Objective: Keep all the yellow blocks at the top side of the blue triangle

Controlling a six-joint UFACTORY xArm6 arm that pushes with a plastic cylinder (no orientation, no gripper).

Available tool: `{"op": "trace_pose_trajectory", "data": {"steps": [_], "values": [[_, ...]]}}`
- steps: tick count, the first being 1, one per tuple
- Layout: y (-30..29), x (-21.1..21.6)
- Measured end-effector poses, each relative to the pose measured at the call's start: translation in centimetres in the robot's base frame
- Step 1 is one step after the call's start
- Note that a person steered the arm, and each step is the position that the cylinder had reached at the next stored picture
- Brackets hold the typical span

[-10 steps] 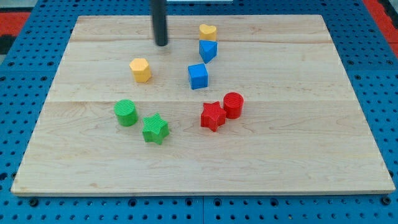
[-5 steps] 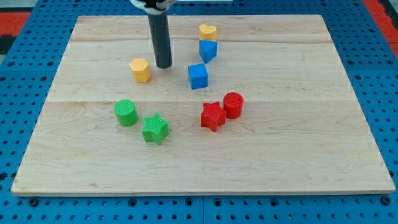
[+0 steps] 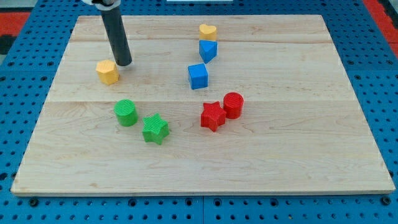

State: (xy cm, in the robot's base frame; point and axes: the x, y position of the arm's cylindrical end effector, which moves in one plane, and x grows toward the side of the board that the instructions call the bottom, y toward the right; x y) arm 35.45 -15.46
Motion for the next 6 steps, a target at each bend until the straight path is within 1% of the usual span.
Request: {"op": "trace_pose_trajectory", "data": {"steps": [1, 2, 3, 4, 5, 6], "values": [[-2.7, 5.9], [-1.8, 7.3], [-3.3, 12.3], [-9.6, 8.5], [-7.2, 6.0], [-6.2, 6.3]]}}
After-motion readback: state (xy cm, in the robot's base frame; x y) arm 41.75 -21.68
